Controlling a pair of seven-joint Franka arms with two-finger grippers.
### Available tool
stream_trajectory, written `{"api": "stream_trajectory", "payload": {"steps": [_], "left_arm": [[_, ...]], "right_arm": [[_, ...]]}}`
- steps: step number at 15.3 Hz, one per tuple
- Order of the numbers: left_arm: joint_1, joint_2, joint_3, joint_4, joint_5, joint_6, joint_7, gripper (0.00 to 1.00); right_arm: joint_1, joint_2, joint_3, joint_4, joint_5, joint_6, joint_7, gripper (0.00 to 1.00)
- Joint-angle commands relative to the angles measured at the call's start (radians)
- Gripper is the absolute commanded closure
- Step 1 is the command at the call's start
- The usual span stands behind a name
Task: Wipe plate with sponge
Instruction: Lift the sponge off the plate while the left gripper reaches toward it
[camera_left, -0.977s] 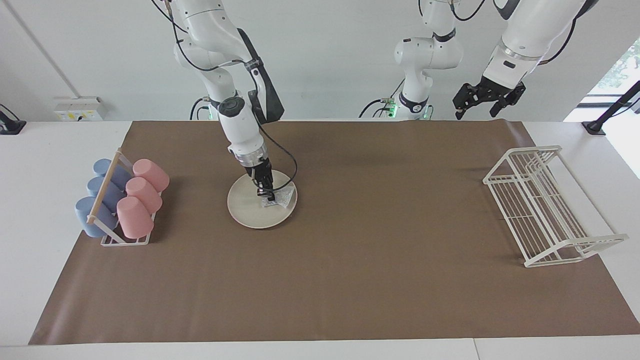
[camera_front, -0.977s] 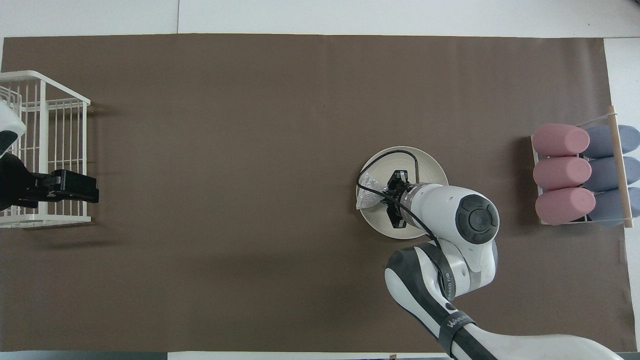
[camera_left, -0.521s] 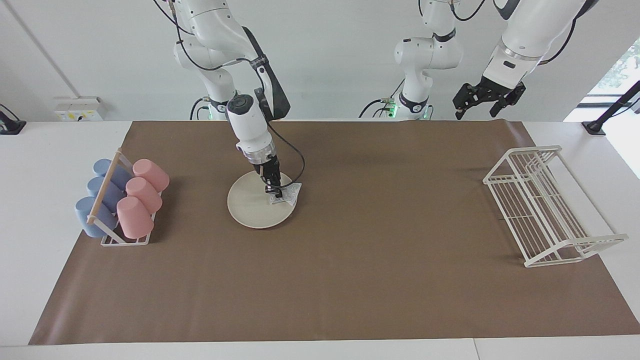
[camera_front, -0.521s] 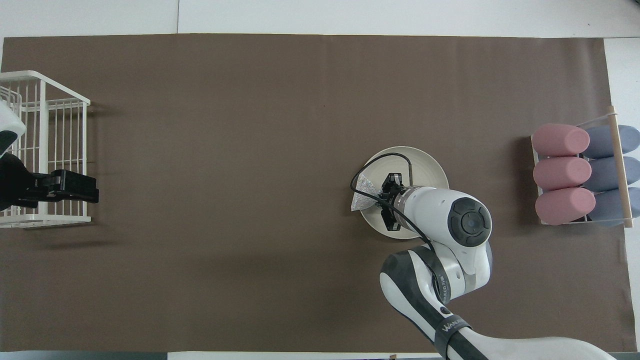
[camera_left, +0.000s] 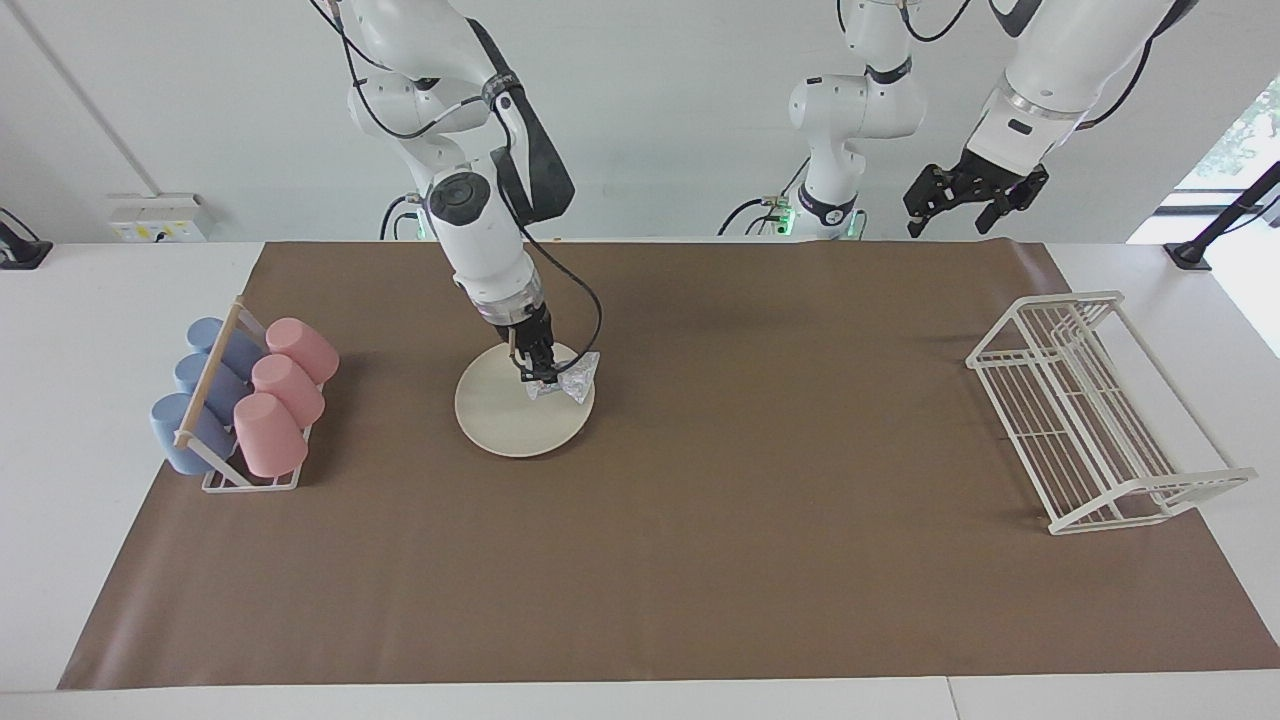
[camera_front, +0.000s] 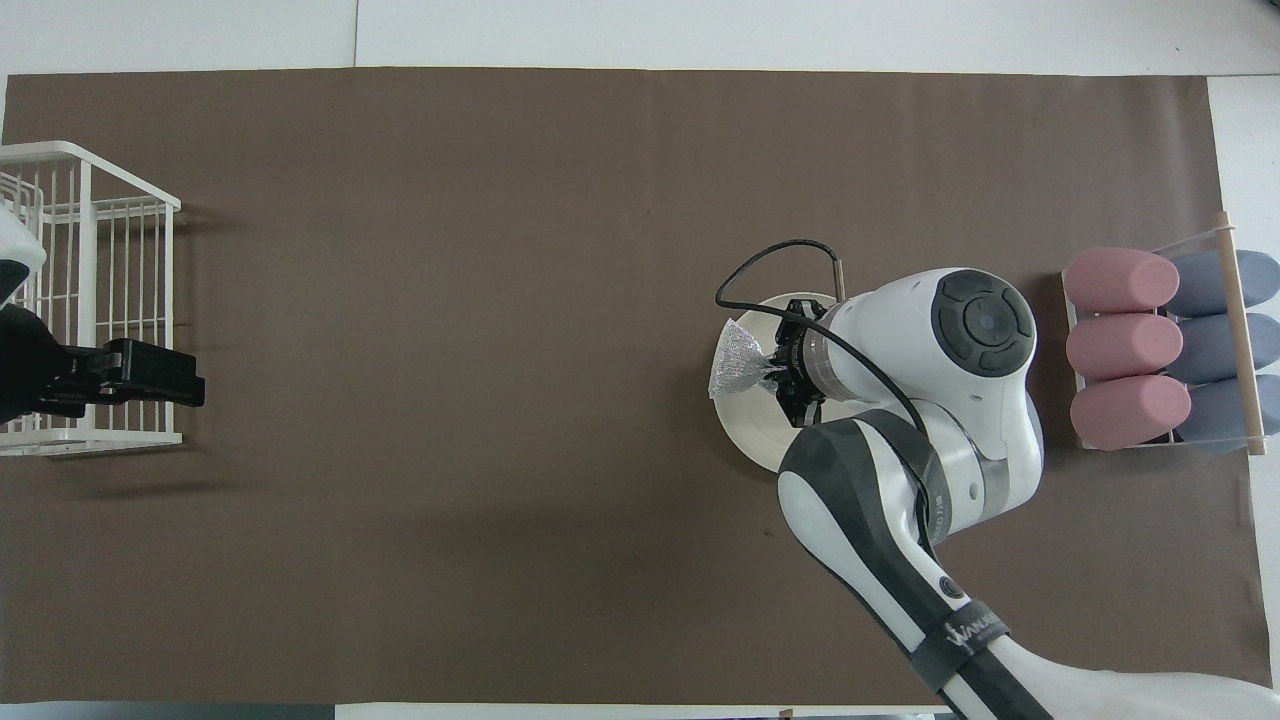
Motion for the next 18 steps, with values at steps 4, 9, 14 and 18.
{"api": "stream_trajectory", "payload": {"steps": [4,9,14,18], "left_arm": [[0.067,-0.071,0.005,-0.150,-0.301,0.081,0.045,0.00],[0.054,-0.099,0.002,-0.362,-0.680,0.287,0.090,0.00],[0.029,-0.018,-0.001,-0.457,-1.039,0.307,0.355,0.00],[-0.107,0.094,-0.001,-0.465,-1.242,0.371,0.511,0.00]], "right_arm": [[0.124,0.053,0.010,0.308,-0.141,-0.278,0.268,1.00],[0.235,0.145,0.010,0.563,-0.197,-0.516,0.354,1.00],[0.249,0.176,0.010,0.626,-0.201,-0.538,0.384,1.00],[0.263,0.184,0.008,0.640,-0.200,-0.521,0.387,1.00]]}}
